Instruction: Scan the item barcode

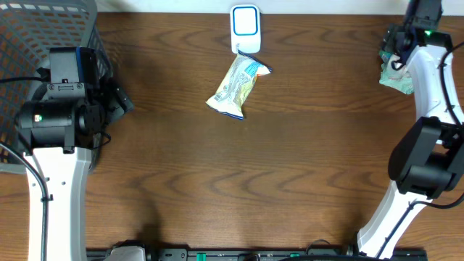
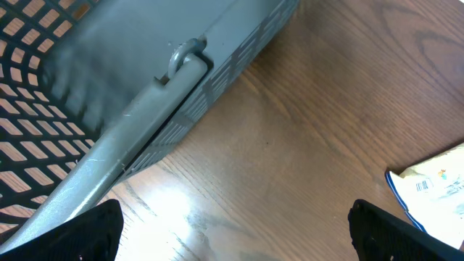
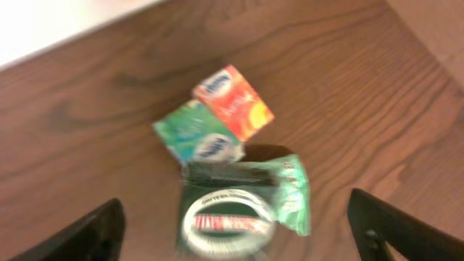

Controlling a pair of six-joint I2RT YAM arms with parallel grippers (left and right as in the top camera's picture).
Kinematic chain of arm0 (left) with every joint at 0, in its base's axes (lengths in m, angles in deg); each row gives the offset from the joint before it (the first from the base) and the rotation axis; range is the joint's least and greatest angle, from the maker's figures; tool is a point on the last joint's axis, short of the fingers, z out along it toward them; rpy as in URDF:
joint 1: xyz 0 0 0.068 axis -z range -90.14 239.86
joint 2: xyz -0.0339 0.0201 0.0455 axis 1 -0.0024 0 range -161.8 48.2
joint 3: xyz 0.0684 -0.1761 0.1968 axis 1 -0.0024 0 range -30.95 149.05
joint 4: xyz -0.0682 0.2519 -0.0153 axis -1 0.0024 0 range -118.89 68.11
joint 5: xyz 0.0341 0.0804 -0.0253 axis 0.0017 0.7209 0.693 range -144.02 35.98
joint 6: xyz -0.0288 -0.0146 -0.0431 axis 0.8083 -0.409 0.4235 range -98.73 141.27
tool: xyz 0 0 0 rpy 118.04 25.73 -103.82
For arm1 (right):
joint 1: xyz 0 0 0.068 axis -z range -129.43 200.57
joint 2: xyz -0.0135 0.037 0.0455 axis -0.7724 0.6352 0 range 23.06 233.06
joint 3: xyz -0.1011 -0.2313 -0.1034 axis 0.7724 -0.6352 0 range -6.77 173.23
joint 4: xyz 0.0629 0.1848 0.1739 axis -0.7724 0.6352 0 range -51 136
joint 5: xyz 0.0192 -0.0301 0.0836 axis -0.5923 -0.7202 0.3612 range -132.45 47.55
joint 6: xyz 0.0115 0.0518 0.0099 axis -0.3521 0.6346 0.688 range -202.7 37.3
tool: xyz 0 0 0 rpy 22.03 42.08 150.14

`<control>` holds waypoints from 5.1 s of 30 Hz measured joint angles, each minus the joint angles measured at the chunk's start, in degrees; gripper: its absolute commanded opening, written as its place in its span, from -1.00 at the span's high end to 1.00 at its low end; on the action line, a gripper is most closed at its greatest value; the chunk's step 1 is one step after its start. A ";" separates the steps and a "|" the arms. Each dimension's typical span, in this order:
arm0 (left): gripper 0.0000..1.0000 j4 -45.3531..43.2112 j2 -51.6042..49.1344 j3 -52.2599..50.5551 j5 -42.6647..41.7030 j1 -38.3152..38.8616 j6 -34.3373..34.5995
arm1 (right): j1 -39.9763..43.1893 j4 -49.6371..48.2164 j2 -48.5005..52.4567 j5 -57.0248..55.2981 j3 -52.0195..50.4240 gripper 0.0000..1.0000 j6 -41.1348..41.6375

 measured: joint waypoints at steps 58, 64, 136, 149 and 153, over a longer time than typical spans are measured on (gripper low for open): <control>-0.96 0.00 0.00 -0.02 0.00 0.00 0.02 | -39.54 0.48 11.52 22.25 -0.02 0.98 8.87; -0.96 0.00 0.00 0.00 0.00 0.00 0.00 | -39.36 9.86 10.19 16.44 0.09 0.98 10.08; -0.96 0.00 0.00 -0.02 0.00 0.00 0.02 | -32.89 22.18 4.37 12.57 3.39 -0.18 3.67; -0.95 -0.02 0.00 0.00 0.00 0.00 0.00 | -39.85 17.29 2.80 23.12 5.62 0.16 1.25; -0.96 0.00 0.00 0.00 0.00 0.00 0.00 | -40.79 17.29 11.15 22.16 5.55 0.09 3.06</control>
